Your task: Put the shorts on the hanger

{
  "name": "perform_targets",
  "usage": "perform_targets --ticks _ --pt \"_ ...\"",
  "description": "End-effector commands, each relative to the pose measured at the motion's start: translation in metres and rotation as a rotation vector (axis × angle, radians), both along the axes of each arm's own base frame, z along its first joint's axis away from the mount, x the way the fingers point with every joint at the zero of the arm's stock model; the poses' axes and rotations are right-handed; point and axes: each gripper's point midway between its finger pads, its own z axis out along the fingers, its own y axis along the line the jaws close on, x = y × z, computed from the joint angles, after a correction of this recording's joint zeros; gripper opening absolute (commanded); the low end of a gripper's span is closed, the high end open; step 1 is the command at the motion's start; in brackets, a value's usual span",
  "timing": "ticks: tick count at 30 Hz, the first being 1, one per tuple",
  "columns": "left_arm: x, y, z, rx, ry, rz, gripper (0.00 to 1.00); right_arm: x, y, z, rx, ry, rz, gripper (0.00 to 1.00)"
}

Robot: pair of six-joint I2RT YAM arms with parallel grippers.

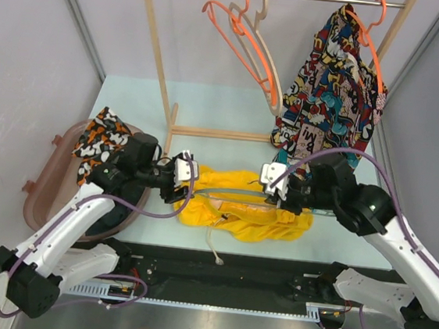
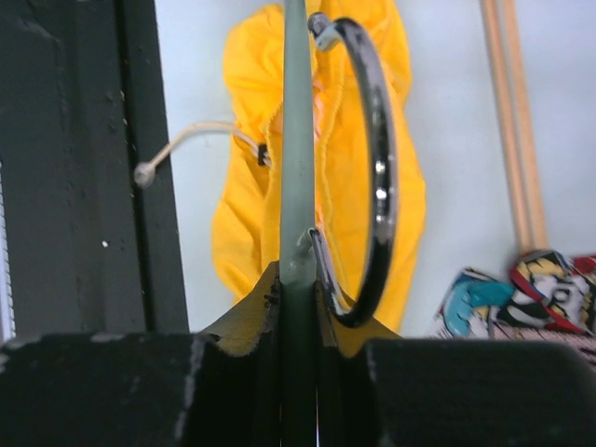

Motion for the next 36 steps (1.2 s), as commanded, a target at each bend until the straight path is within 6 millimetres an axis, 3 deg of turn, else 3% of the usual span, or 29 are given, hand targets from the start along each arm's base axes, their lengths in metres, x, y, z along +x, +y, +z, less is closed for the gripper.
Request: perform_targets --ticks 1,6,14,19,24,25,28,36 --pt "0.005 0.007 -0.011 0.057 -0.069 -0.085 0.64 0.007 -0.026 0.016 -0.050 -0.113 -0.066 0.00" --pt "0.011 0.014 -0.042 0.185 -0.122 -0.218 0.61 0.015 -0.021 0.009 -0.070 -0.098 -0.078 0.00" --pt "0.025 0.021 -0.064 0.312 -0.188 -0.333 0.56 0.039 -0.004 -0.007 -0.092 -0.063 -0.097 0.00" --pt "0.025 0.028 -0.085 0.385 -0.148 -0.388 0.54 0.041 0.000 -0.012 -0.085 -0.027 -0.090 0.00" --pt "0.017 0.033 -0.095 0.432 -0.176 -0.455 0.41 0.036 -0.001 -0.008 -0.059 -0.013 -0.076 0.00" --pt "0.015 0.033 -0.095 0.438 -0.179 -0.459 0.34 0.036 -0.002 -0.007 -0.055 -0.011 -0.075 0.00" --pt "0.009 0.030 -0.094 0.438 -0.182 -0.484 0.22 0.035 0.001 -0.010 -0.056 0.002 -0.063 0.00" --pt "0.000 0.025 -0.084 0.428 -0.196 -0.483 0.01 0.032 0.015 -0.020 -0.066 0.043 -0.026 0.00"
